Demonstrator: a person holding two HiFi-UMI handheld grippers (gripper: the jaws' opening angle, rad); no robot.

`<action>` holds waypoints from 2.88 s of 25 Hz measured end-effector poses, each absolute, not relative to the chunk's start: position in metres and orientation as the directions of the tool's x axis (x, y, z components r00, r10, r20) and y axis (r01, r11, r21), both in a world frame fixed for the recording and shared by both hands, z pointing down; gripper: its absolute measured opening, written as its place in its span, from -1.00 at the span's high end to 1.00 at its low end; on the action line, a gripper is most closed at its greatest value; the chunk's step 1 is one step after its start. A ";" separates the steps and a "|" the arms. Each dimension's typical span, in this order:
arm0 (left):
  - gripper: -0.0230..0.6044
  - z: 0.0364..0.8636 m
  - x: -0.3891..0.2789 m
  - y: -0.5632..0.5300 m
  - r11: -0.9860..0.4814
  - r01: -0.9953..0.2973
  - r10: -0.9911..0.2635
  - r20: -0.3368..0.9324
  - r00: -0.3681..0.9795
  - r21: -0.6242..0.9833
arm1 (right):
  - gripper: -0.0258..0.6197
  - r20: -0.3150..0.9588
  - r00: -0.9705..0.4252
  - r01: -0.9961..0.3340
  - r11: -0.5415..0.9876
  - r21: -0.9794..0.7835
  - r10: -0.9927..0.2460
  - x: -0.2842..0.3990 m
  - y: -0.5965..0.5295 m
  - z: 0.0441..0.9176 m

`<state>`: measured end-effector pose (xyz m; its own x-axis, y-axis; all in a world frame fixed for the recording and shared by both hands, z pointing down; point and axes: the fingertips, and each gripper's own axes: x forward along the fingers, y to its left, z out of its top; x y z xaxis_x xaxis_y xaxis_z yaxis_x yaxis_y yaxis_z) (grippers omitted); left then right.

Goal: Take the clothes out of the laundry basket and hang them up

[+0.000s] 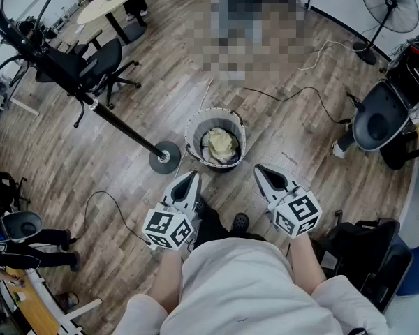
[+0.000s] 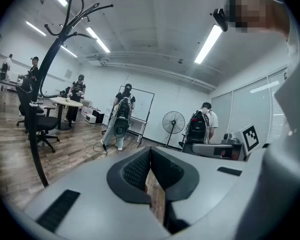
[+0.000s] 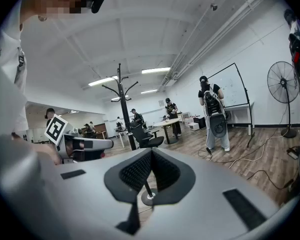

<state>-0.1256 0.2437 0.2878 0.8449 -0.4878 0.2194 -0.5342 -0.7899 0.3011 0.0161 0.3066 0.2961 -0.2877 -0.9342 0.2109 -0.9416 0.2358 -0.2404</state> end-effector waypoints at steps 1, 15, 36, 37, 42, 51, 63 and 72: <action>0.86 0.288 -0.126 0.245 -0.792 -0.530 -0.483 0.218 0.848 0.303 | 0.91 0.207 -0.289 -0.940 0.236 -0.248 -0.934 0.015 0.307 0.296; 0.86 0.297 -0.129 0.260 -0.799 -0.520 -0.469 0.229 0.853 0.300 | 0.91 0.218 -0.315 -0.933 0.259 -0.250 -0.924 -0.003 0.317 0.307; 0.86 0.308 -0.147 0.184 -0.818 -0.487 -0.432 0.232 0.871 0.306 | 0.88 0.272 -0.307 -0.935 0.235 -0.266 -0.912 -0.023 0.235 0.321; 0.86 0.309 -0.147 0.178 -0.820 -0.483 -0.426 0.235 0.874 0.308 | 0.83 0.277 -0.306 -0.936 0.233 -0.265 -0.911 -0.024 0.229 0.321; 0.85 0.311 -0.143 0.142 -0.832 -0.457 -0.398 0.234 0.887 0.316 | 0.76 0.296 -0.299 -0.938 0.222 -0.266 -0.907 -0.027 0.191 0.323; 0.66 0.327 -0.132 0.078 -0.838 -0.412 -0.348 0.231 0.908 0.358 | 0.65 0.329 -0.276 -0.950 0.204 -0.237 -0.903 -0.022 0.130 0.327; 0.55 0.335 -0.134 0.024 -0.875 -0.346 -0.279 0.231 0.932 0.340 | 0.47 0.385 -0.198 -0.972 0.129 -0.198 -0.901 -0.019 0.085 0.338; 0.49 0.358 -0.130 0.025 -0.887 -0.313 -0.221 0.282 0.934 0.341 | 0.44 0.462 -0.190 -0.972 0.099 -0.213 -0.866 -0.019 0.088 0.368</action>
